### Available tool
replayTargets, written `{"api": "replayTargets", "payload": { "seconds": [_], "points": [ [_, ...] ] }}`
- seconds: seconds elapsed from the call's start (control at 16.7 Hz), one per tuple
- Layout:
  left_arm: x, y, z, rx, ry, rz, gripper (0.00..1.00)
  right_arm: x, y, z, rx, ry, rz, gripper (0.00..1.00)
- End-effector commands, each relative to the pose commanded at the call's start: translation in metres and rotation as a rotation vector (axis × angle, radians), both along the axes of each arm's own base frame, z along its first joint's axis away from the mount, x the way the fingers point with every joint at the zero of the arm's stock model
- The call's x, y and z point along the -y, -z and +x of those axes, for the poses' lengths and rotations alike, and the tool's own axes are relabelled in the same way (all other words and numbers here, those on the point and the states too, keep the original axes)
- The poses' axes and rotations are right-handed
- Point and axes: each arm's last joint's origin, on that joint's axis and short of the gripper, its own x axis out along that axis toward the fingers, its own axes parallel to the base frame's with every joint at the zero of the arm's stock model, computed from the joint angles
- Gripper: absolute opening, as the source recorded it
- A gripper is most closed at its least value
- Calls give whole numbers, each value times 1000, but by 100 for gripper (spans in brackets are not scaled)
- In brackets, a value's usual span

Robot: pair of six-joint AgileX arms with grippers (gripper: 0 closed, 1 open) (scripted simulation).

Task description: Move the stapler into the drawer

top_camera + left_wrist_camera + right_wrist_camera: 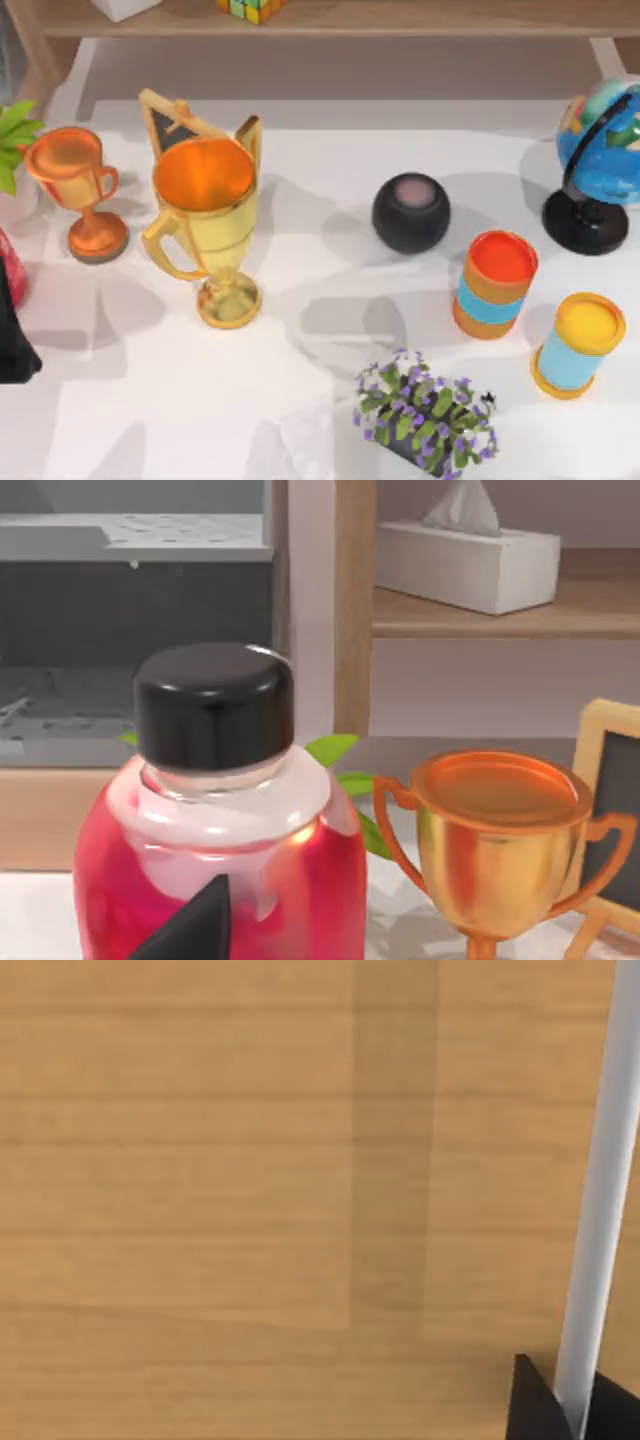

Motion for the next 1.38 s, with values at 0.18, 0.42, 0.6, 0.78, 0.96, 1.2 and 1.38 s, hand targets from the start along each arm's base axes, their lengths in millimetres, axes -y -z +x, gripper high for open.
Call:
{"api": "replayTargets", "payload": {
  "seconds": [0.18,0.42,0.6,0.78,0.96,1.2,1.38],
  "points": [
    [0,0,0,0,0,0,100,2,-1,26,6,0,-2,0],
    [0,0,0,0,0,0,100,1,-3,57,9,4,-6,0],
    [0,0,0,0,0,0,100,1,-3,59,8,4,-4,0],
    [0,0,0,0,0,0,100,2,-1,61,1,5,1,0],
    [0,0,0,0,0,0,100,4,-2,83,8,7,-3,0],
    [0,0,0,0,0,0,100,4,-4,116,11,8,-4,0],
    [0,0,0,0,0,0,100,3,-3,120,6,8,-2,0]
  ]
}}
